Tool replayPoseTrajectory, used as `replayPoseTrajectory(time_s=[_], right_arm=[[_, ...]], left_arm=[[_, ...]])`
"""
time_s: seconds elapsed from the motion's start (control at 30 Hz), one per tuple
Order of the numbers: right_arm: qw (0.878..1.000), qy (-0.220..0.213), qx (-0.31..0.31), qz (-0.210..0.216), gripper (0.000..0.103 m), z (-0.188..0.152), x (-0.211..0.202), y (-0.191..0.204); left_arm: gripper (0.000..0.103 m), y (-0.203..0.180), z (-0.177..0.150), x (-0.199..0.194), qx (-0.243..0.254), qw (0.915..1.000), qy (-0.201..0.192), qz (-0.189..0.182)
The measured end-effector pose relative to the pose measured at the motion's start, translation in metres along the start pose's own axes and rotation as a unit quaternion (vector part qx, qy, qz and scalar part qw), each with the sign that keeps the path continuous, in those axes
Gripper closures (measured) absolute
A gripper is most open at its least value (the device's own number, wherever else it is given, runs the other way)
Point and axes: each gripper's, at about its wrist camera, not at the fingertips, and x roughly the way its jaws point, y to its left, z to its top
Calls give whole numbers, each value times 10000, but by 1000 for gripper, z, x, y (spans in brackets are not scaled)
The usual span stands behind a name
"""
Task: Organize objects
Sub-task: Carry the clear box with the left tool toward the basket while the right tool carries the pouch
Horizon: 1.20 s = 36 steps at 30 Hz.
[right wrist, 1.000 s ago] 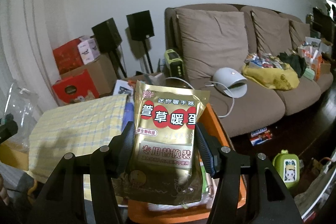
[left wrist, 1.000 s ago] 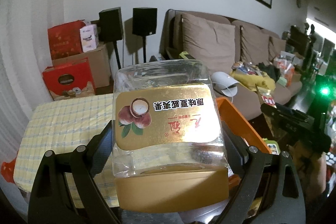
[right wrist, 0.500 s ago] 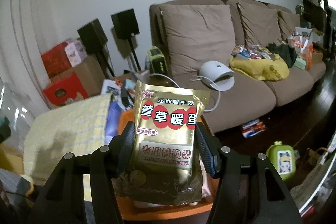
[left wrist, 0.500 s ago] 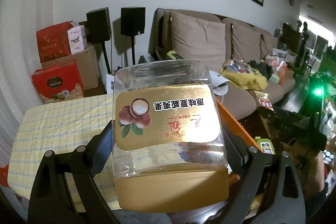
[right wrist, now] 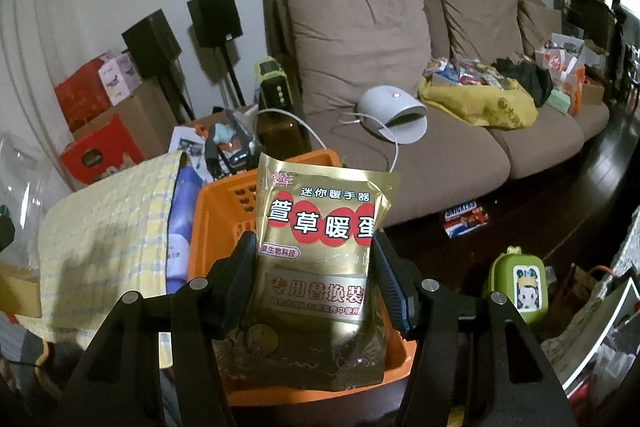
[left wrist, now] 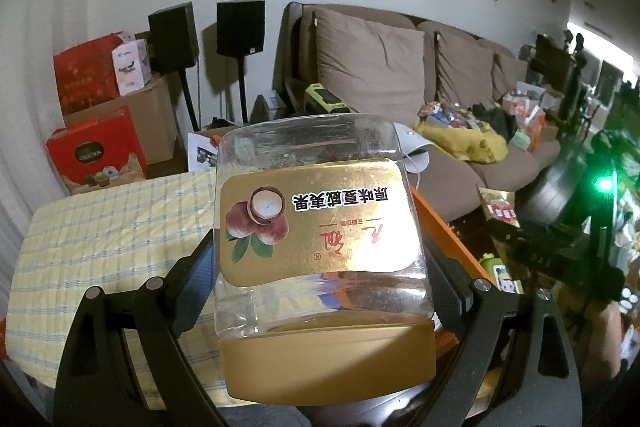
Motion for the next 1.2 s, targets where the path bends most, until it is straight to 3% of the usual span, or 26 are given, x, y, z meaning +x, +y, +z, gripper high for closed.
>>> replayPoseTrajectory(time_s=[0.5,0.87,1.2], right_arm=[[9964,728,-407,-129,44,-18,38,23],[9933,878,-680,-328,44,-24,47,30],[9913,939,-803,-446,44,-27,51,29]], left_arm=[[12,-9,1,20,-79,9999,55,94],[12,-18,8,46,-55,9998,203,28],[12,-11,11,76,-238,9991,290,218]])
